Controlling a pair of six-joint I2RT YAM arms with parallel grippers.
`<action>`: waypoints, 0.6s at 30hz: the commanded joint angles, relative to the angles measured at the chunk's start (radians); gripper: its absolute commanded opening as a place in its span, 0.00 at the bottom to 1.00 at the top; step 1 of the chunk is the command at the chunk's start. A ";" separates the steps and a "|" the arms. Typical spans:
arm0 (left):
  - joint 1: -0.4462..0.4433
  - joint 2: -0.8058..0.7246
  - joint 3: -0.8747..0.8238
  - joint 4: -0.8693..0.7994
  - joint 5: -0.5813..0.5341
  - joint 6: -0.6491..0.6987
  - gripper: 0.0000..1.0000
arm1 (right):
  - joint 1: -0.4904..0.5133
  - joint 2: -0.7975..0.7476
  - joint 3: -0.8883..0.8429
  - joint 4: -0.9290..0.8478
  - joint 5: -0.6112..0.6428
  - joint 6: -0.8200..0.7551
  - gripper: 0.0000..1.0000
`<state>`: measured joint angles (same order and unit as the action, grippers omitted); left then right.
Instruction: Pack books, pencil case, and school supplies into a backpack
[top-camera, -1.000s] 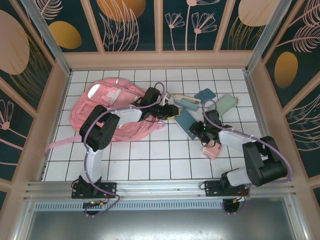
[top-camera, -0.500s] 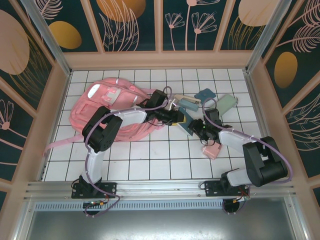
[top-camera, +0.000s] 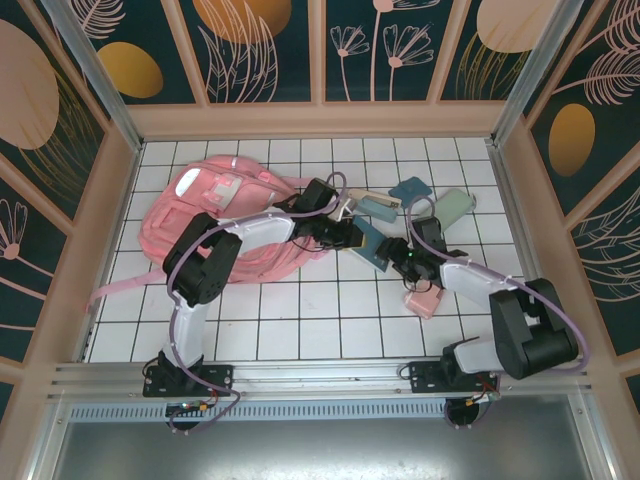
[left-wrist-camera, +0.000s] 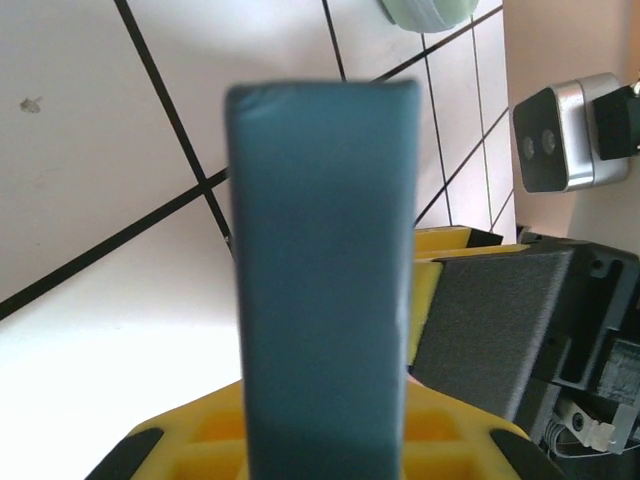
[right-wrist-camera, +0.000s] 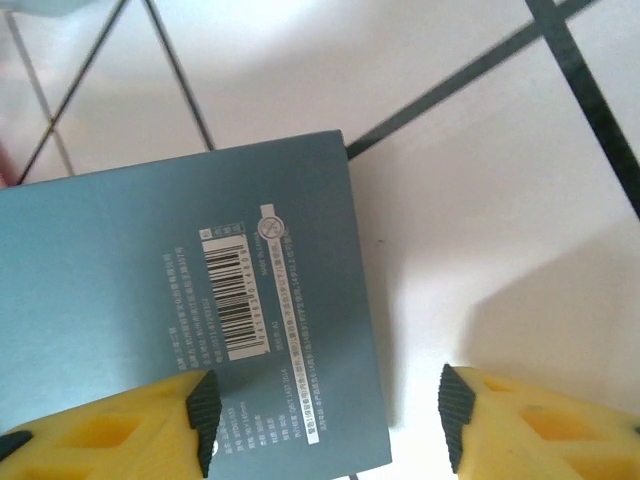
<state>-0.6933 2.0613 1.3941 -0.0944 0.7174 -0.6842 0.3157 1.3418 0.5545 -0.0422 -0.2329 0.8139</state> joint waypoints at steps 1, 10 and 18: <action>0.032 -0.116 -0.012 0.059 0.045 -0.024 0.00 | -0.049 -0.093 0.031 0.002 -0.060 -0.037 0.70; 0.084 -0.222 -0.122 0.297 0.145 -0.204 0.00 | -0.220 -0.149 -0.042 0.422 -0.507 0.117 0.85; 0.091 -0.250 -0.192 0.594 0.201 -0.425 0.00 | -0.240 -0.011 -0.039 0.765 -0.705 0.300 0.84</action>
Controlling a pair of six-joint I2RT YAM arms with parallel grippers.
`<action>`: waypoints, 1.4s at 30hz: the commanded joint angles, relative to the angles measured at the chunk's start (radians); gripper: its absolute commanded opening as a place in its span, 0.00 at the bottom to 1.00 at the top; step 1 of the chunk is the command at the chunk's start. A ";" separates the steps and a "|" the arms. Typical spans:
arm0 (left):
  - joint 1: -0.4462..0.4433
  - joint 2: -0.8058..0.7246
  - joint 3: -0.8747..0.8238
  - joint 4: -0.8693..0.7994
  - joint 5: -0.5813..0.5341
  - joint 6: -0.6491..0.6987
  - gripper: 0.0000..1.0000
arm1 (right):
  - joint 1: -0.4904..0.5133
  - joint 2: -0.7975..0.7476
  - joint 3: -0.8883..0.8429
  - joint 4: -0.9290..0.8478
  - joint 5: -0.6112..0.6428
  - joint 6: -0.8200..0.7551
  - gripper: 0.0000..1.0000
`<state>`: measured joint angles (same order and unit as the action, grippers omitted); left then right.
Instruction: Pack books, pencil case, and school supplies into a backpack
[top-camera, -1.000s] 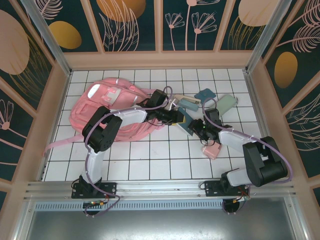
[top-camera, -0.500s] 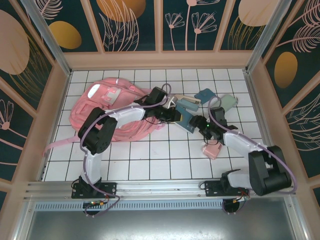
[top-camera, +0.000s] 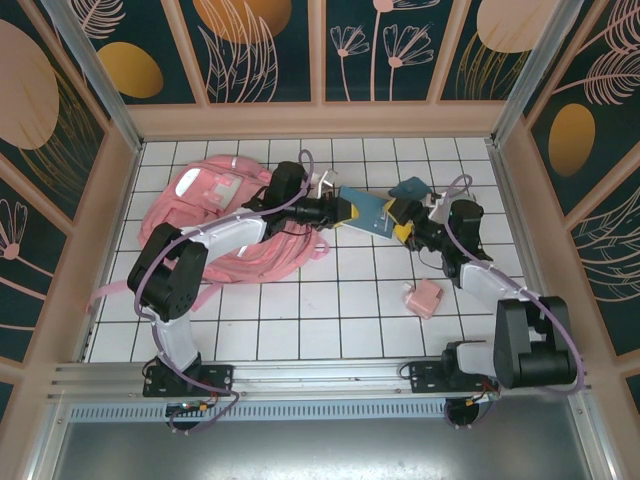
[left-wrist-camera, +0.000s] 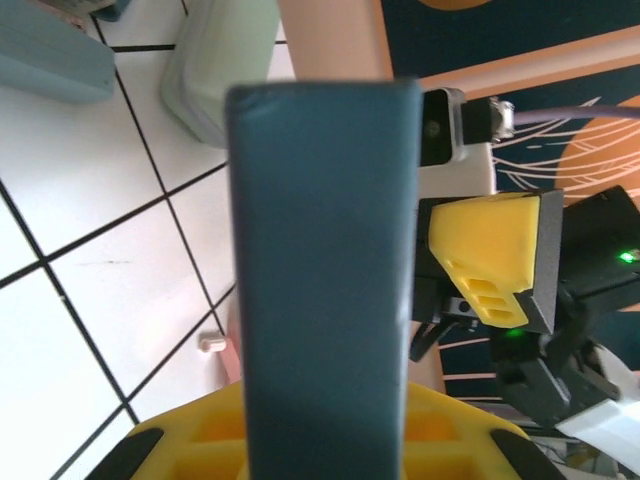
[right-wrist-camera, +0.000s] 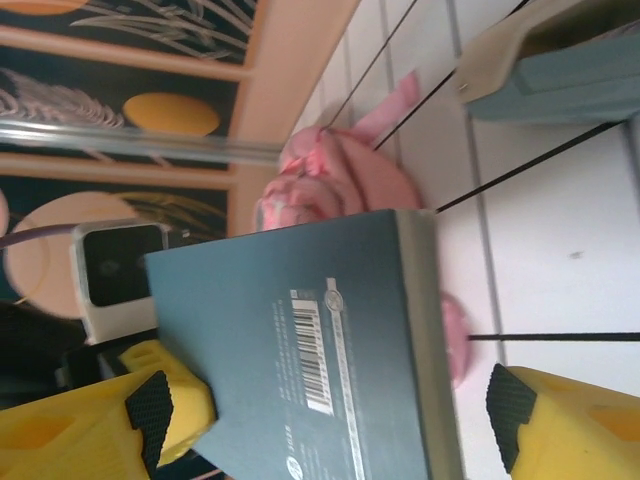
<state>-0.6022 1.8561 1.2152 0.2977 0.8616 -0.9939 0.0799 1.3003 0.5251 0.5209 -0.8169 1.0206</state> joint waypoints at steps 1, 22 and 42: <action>0.001 -0.043 -0.016 0.223 0.061 -0.133 0.00 | -0.004 0.047 -0.005 0.225 -0.133 0.107 0.83; 0.026 -0.058 0.023 -0.033 0.025 0.034 0.29 | -0.044 0.063 -0.013 0.207 -0.151 0.111 0.00; 0.018 -0.072 0.174 -1.017 -1.143 0.693 0.46 | -0.008 0.047 0.010 -0.036 -0.051 -0.059 0.00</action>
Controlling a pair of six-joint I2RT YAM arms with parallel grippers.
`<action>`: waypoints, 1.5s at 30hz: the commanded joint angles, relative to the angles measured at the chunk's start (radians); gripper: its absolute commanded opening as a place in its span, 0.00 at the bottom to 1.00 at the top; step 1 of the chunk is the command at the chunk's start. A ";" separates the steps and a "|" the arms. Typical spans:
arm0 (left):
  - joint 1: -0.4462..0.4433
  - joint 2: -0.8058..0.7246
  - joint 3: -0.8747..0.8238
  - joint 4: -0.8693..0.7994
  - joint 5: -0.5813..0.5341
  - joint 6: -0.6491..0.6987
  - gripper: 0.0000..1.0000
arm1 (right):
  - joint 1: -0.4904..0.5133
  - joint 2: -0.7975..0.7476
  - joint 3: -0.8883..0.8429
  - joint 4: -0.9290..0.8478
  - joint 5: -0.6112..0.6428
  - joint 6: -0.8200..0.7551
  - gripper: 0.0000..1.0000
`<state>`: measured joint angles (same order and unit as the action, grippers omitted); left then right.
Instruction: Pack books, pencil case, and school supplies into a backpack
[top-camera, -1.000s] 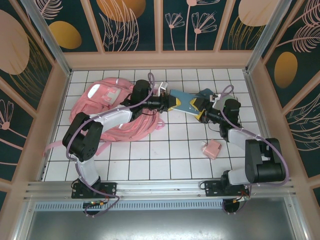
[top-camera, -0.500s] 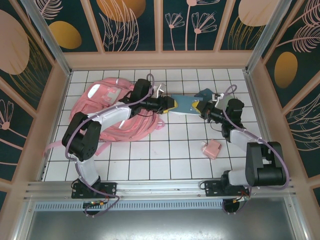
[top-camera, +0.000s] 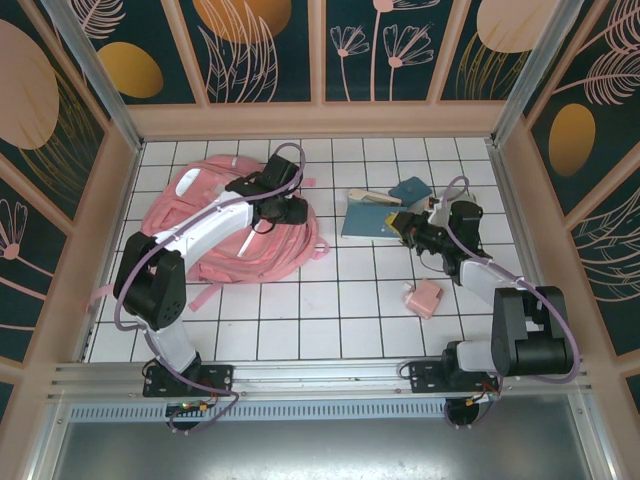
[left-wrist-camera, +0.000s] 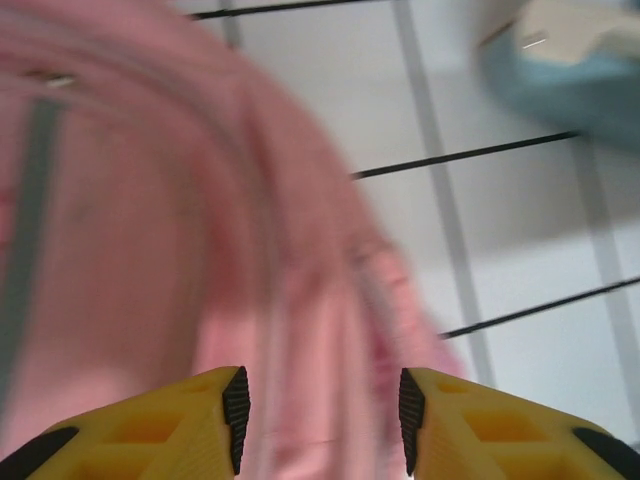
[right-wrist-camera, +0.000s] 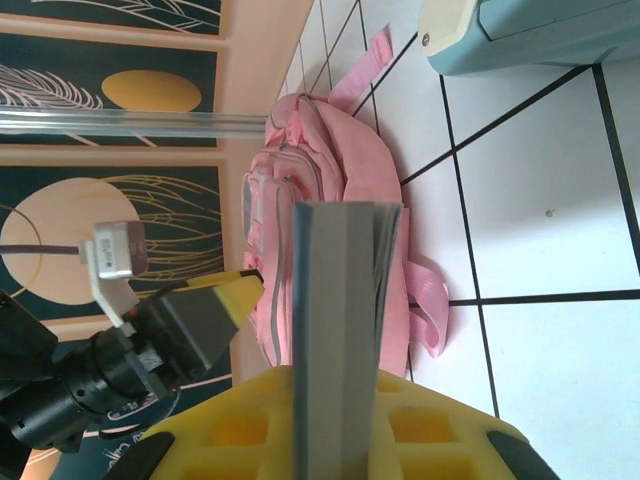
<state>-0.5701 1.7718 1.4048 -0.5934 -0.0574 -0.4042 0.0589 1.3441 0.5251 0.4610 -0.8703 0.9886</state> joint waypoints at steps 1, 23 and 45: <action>-0.018 0.020 -0.021 -0.133 -0.245 0.111 0.47 | 0.017 0.011 0.013 0.029 0.002 -0.024 0.00; -0.056 -0.044 0.101 -0.137 -0.212 0.131 0.00 | 0.159 0.161 0.062 0.217 0.036 0.093 0.00; 0.254 -0.270 0.222 -0.050 0.334 0.093 0.00 | 0.458 0.566 0.360 0.679 0.261 0.332 0.00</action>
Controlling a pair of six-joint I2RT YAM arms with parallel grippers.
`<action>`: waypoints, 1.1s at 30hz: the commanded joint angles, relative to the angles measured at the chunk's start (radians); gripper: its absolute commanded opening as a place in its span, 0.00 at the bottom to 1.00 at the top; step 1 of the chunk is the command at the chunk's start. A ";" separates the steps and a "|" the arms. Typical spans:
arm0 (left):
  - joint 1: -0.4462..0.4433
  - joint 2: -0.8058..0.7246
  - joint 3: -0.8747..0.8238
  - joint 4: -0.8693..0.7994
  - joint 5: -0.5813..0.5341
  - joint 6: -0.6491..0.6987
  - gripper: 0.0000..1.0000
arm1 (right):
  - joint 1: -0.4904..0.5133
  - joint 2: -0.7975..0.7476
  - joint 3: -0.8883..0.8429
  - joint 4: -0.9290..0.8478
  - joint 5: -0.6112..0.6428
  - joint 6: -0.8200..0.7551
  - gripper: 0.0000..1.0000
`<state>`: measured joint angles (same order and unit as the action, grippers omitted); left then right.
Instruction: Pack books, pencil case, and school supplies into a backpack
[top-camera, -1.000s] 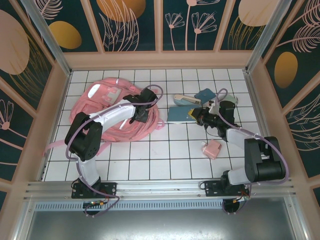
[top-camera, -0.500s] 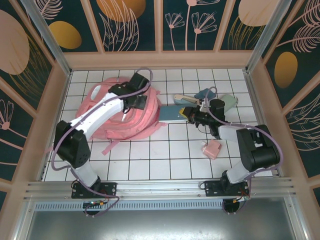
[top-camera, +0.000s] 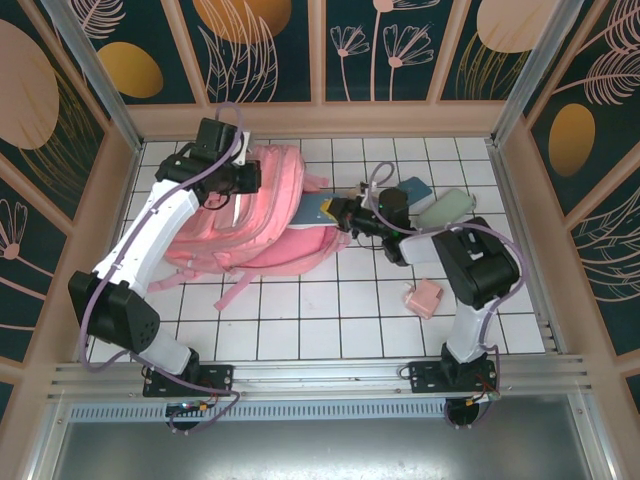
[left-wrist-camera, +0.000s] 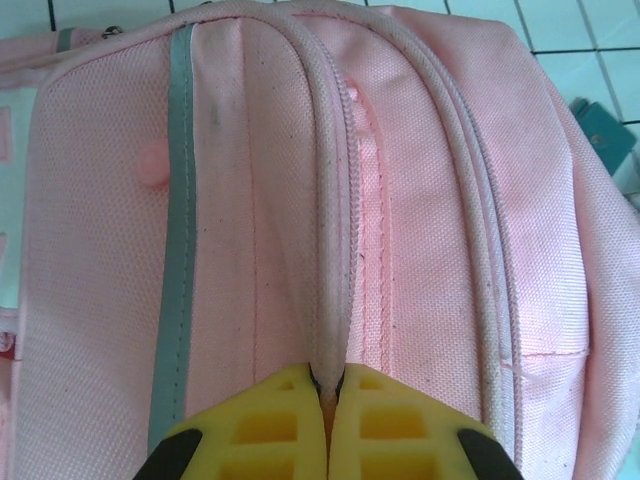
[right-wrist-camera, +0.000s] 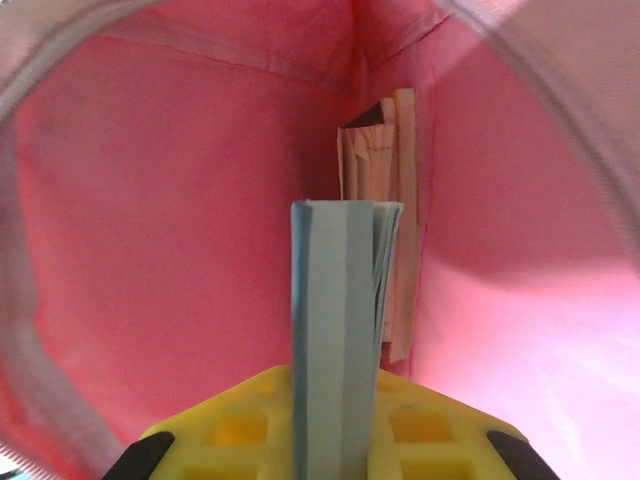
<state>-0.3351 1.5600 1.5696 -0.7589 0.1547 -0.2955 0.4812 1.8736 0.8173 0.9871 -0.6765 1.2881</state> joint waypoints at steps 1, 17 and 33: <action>0.028 -0.060 0.056 0.118 0.134 -0.020 0.00 | 0.052 0.064 0.104 0.148 0.075 0.032 0.00; 0.072 -0.056 0.024 0.170 0.235 -0.082 0.00 | 0.244 0.565 0.877 -0.228 0.093 0.047 0.00; 0.125 -0.057 0.034 0.170 0.279 -0.077 0.00 | 0.248 0.525 1.042 -0.656 -0.002 -0.195 0.50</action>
<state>-0.2256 1.5547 1.5612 -0.7067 0.3611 -0.3546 0.7418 2.4916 1.9099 0.3832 -0.6491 1.1656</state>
